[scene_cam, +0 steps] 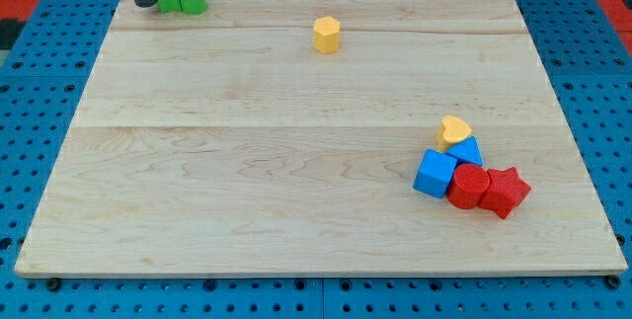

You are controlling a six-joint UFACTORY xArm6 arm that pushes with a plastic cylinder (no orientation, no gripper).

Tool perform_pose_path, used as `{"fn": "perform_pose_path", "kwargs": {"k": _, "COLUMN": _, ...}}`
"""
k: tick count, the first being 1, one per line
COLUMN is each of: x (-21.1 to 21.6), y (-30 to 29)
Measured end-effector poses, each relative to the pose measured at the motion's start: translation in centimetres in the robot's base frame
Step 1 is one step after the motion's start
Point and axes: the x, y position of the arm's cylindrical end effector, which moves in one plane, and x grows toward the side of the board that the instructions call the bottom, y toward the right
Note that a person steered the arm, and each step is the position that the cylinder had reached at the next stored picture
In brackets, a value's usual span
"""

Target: Move the green blocks towards the top center

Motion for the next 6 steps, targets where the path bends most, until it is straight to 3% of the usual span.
{"fn": "perform_pose_path", "kwargs": {"k": 1, "x": -1.4, "y": -2.5}}
{"fn": "perform_pose_path", "kwargs": {"k": 2, "x": -2.6, "y": -0.6}}
{"fn": "perform_pose_path", "kwargs": {"k": 6, "x": -1.0, "y": 12.5}}
